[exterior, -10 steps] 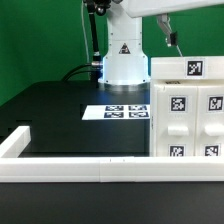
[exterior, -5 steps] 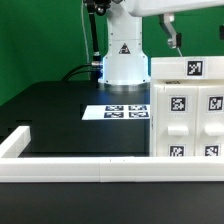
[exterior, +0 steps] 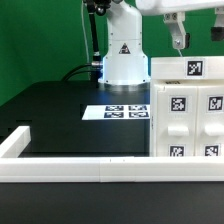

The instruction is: Assemble cabinet

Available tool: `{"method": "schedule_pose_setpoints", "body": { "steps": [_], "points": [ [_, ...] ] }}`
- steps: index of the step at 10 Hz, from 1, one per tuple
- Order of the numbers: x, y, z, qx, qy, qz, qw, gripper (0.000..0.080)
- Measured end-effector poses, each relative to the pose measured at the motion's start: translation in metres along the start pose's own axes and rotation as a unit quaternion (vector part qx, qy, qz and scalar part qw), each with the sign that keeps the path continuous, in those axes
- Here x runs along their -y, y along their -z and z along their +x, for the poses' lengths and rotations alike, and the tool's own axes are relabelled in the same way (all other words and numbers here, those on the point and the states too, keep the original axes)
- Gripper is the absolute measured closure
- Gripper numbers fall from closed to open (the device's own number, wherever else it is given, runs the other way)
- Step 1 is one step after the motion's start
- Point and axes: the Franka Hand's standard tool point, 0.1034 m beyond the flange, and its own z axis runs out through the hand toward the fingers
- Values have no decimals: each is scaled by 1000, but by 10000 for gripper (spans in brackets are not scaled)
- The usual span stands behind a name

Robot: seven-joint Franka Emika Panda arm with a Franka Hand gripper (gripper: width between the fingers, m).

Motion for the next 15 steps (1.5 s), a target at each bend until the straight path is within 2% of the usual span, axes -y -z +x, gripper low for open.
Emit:
{"method": "schedule_pose_setpoints", "body": {
  "steps": [2, 3, 6, 7, 8, 12, 14, 15],
  "points": [
    [-1, 0, 0, 24, 168, -21, 985, 151],
    [-2, -1, 1, 26, 206, -24, 978, 151],
    [-5, -1, -3, 29, 282, -22, 959, 151],
    [-5, -2, -3, 29, 268, -22, 963, 151],
    [2, -7, -5, 40, 261, -6, 965, 151],
    [3, -21, -10, 44, 250, 3, 967, 151],
    [0, -24, -10, 39, 242, -3, 969, 151],
    [0, -24, -11, 40, 229, -3, 973, 254]
  ]
}}
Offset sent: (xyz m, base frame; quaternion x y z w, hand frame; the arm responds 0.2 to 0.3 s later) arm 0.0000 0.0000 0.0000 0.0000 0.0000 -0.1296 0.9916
